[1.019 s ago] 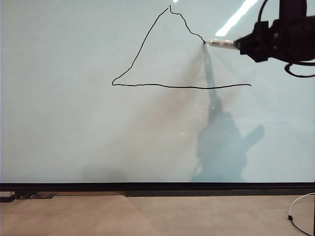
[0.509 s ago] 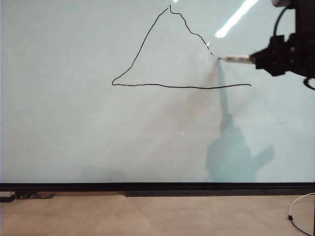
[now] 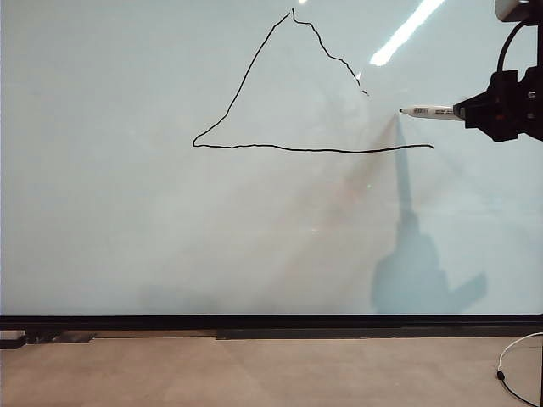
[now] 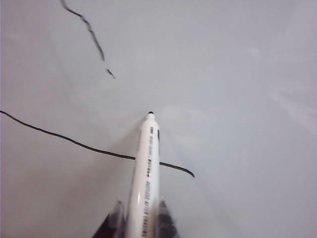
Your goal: Pick up the pen on the shelf to the right of the whiteboard and draw a triangle.
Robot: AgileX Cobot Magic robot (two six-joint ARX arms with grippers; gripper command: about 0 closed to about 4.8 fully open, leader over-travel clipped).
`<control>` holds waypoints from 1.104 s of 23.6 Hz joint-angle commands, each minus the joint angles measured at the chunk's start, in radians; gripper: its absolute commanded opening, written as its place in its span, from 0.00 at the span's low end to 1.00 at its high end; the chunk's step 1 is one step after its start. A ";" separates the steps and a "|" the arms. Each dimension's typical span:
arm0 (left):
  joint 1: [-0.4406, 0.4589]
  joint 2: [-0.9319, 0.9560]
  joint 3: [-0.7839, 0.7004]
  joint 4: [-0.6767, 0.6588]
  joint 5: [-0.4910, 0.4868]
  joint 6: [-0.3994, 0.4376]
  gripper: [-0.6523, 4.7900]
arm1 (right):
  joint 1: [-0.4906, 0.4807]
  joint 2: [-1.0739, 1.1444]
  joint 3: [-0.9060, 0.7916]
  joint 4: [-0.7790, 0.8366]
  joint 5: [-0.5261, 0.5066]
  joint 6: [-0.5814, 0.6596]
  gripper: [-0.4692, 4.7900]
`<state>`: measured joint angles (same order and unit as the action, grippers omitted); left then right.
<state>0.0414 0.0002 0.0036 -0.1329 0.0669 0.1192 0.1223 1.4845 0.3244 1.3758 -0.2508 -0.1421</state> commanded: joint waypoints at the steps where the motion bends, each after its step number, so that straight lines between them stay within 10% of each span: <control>1: 0.000 0.000 0.003 0.006 0.000 0.001 0.11 | -0.017 -0.001 0.002 0.012 -0.006 0.012 0.09; 26: 0.000 0.000 0.003 0.006 0.001 0.001 0.11 | -0.100 0.035 -0.069 0.036 -0.014 0.020 0.08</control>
<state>0.0414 0.0002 0.0036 -0.1329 0.0669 0.1192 0.0319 1.5234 0.2623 1.3891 -0.2607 -0.1280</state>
